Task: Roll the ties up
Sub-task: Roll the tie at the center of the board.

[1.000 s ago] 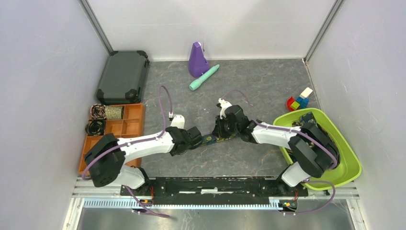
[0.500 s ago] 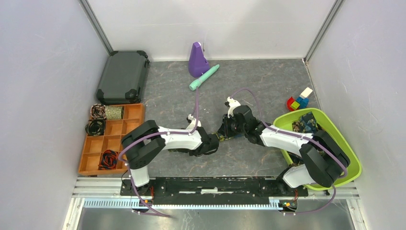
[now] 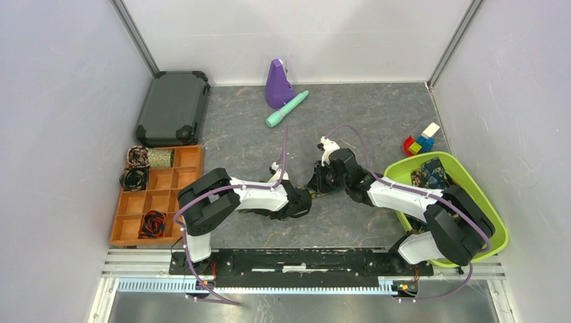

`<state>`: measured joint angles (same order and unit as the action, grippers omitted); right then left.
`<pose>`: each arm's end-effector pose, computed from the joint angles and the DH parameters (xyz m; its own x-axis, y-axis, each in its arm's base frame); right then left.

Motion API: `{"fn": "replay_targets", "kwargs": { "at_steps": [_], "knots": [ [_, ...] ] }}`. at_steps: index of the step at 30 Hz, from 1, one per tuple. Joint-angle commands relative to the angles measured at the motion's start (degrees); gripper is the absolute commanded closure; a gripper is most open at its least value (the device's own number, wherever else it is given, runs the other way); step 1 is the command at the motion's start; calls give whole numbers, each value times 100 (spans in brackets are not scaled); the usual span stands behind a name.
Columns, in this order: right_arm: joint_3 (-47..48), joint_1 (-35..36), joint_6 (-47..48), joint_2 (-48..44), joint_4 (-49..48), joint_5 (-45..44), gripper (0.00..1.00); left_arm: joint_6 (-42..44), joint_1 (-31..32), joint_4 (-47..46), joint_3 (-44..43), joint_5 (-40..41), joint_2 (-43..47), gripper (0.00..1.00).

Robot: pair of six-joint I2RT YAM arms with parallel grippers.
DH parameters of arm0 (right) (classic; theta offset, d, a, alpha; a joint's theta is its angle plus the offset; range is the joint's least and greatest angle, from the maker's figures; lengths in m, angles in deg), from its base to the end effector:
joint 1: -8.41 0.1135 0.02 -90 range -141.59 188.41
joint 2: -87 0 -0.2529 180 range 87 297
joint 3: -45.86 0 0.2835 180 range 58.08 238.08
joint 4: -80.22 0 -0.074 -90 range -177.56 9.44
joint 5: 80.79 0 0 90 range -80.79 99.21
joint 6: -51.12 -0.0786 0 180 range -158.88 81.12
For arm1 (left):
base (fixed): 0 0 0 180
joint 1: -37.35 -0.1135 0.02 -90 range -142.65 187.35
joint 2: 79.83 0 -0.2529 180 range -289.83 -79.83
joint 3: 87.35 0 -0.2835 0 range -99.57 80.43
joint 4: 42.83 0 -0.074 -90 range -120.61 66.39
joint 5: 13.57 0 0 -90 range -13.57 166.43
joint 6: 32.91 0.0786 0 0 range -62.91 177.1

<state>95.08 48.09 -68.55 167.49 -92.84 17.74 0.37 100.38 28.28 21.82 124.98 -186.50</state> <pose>0.2540 0.2259 0.1219 -0.7706 -0.0032 -0.6373 -0.3909 0.7922 0.4687 0.1820 -0.2278 0.0692 -0.8141 0.3796 -0.4394 0.0154 0.7706 0.6372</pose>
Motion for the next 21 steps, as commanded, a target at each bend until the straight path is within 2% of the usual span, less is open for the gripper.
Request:
{"fn": "replay_targets", "kwargs": {
  "at_steps": [1,4,11,21],
  "knots": [
    [5,-23,66,-187,-60,-12,83,11,13,-1127,16,-938,-42,61],
    [51,-13,37,-174,-70,31,83,115,13,-1130,-1,-984,60,55],
    [259,-13,12,-110,-37,96,83,201,9,-865,-216,-991,199,50],
    [484,25,-134,314,-213,276,85,250,9,-551,-421,-927,425,47]
  ]
}}
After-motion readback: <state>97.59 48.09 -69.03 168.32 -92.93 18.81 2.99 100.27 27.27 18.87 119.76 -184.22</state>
